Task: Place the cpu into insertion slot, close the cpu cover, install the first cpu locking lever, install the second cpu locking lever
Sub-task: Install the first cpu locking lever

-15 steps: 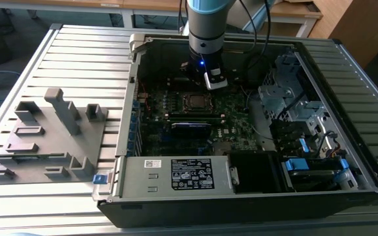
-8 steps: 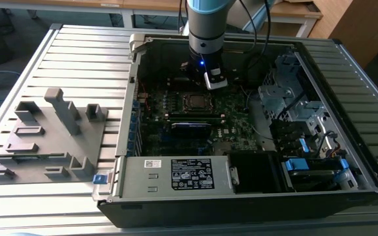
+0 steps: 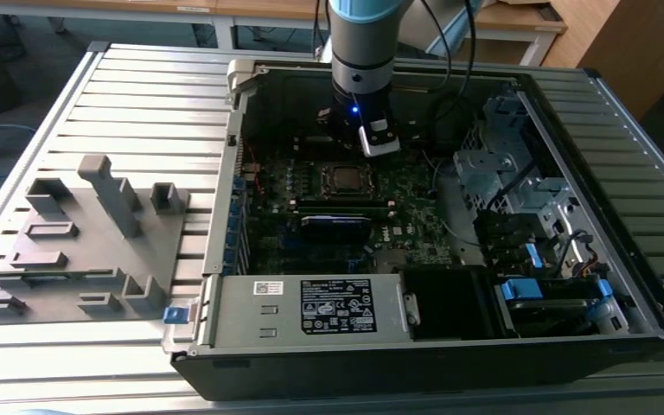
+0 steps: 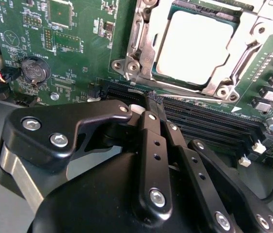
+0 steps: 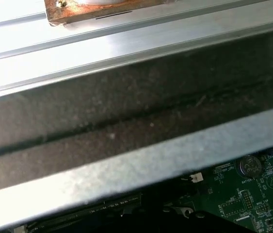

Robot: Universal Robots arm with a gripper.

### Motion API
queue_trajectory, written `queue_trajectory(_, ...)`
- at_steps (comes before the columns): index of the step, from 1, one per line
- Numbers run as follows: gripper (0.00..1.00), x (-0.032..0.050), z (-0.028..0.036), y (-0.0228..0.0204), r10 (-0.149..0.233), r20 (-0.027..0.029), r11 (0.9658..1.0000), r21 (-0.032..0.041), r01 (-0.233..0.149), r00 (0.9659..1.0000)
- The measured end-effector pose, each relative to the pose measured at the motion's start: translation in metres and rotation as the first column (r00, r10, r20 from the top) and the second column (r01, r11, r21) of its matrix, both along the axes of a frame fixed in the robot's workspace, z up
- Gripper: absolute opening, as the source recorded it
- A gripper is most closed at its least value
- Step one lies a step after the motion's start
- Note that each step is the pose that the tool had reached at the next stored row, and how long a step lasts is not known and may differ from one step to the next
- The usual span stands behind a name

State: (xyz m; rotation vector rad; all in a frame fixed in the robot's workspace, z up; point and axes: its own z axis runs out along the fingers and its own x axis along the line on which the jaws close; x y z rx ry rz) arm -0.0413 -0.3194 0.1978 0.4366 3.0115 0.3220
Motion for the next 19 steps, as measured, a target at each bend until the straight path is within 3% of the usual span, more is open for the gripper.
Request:
queue_trajectory(4, 0.11, -0.0013, 0.0002, -0.0001, 0.000, 0.0028, 1.0000, -0.0004, 0.000, 1.0000)
queue_trajectory(8, 0.11, -0.0027, -0.0003, 0.0000, 0.000, 0.0131, 1.0000, -0.0023, 0.000, 0.9999)
queue_trajectory(11, 0.11, -0.0027, -0.0017, -0.0001, 0.000, 0.0252, 1.0000, -0.0048, 0.000, 0.9997)
queue_trajectory(19, 0.11, -0.0046, -0.0020, 0.0005, -0.001, 0.0267, 1.0000, -0.0048, 0.001, 0.9996)
